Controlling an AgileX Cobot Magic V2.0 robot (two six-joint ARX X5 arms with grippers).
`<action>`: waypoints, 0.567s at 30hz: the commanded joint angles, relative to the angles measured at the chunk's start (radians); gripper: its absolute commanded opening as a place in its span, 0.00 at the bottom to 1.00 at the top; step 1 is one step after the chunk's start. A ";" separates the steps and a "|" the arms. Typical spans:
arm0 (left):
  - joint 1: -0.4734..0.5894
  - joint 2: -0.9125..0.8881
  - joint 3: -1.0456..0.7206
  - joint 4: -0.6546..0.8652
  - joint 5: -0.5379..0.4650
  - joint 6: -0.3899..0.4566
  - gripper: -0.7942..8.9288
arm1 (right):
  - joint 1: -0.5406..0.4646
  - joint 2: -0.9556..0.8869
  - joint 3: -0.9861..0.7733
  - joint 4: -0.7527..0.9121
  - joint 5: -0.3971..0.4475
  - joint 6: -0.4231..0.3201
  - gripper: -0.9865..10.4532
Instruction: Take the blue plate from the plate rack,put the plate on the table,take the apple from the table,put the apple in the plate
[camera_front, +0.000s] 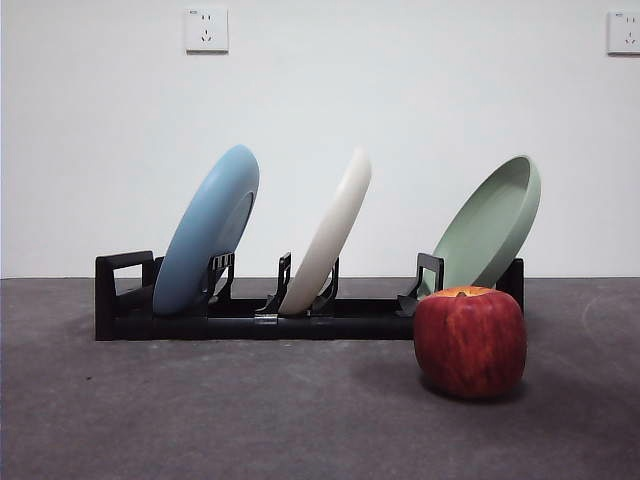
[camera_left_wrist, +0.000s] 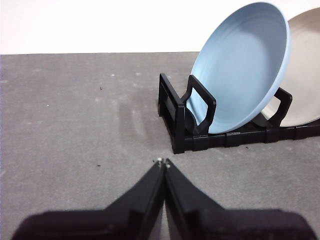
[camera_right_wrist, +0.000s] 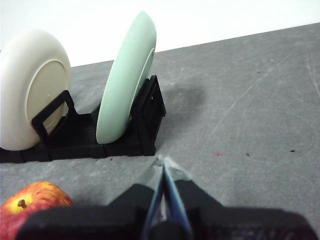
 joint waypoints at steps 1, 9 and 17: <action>0.003 -0.002 -0.013 0.002 0.000 -0.006 0.08 | 0.002 0.000 -0.010 -0.006 0.002 0.038 0.09; 0.003 -0.002 -0.013 0.002 0.005 -0.008 0.08 | 0.002 0.000 -0.010 -0.003 -0.005 0.118 0.09; 0.003 -0.001 0.017 0.000 0.008 -0.236 0.07 | 0.002 0.035 0.054 -0.068 -0.002 0.257 0.08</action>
